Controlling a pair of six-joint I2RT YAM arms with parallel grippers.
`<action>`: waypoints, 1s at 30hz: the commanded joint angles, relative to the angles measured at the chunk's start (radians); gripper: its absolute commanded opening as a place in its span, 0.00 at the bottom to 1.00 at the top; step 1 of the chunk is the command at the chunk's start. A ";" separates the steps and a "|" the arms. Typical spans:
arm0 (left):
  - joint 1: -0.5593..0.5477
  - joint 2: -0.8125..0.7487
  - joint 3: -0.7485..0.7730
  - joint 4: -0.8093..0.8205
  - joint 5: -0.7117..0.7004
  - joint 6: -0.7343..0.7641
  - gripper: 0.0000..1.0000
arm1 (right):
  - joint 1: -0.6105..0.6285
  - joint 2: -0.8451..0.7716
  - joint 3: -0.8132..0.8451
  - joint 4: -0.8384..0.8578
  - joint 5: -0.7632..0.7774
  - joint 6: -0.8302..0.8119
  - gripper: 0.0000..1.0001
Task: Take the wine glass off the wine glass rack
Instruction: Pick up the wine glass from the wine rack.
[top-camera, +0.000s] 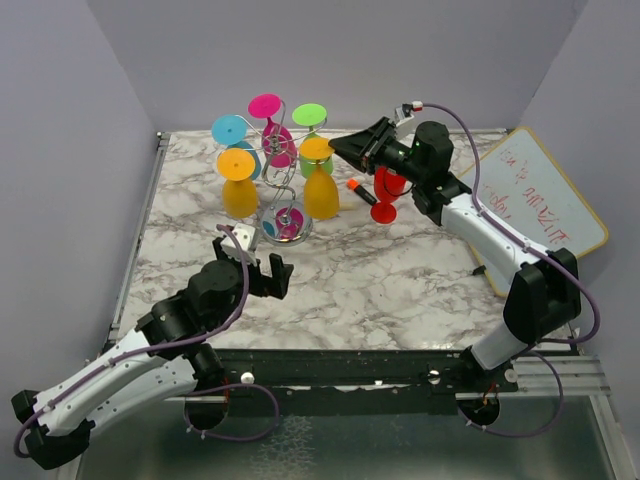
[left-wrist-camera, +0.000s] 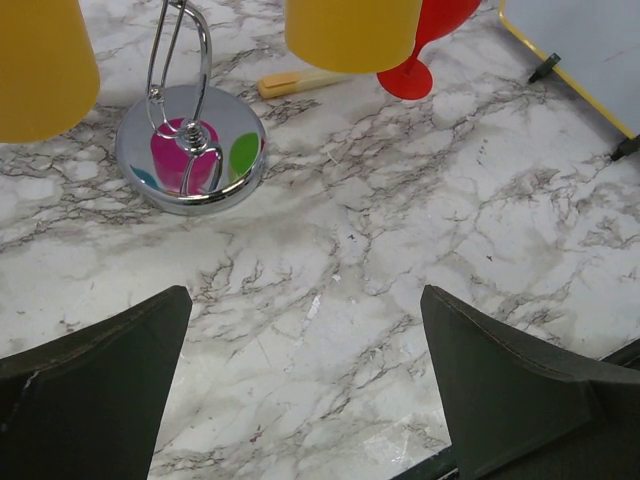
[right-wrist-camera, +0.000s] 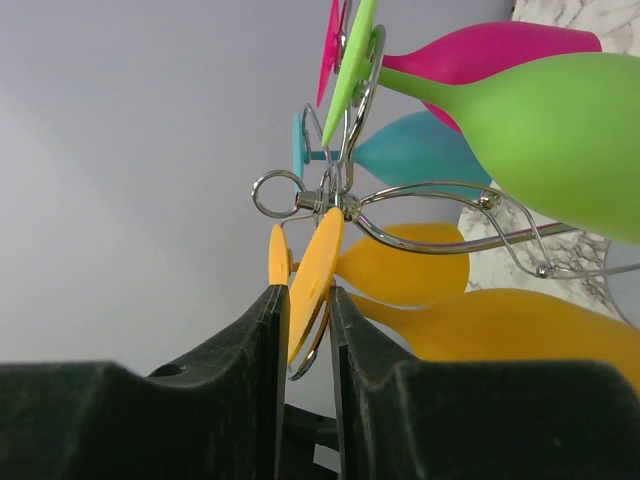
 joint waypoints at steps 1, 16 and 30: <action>0.005 0.019 0.050 -0.041 0.005 -0.063 0.99 | -0.006 0.022 -0.014 0.024 -0.039 0.014 0.26; 0.005 0.108 0.126 -0.119 0.029 -0.085 0.99 | -0.006 -0.016 -0.020 0.005 -0.027 0.018 0.15; 0.005 0.118 0.120 -0.148 0.028 -0.090 0.99 | -0.006 -0.048 -0.027 -0.008 -0.073 0.040 0.00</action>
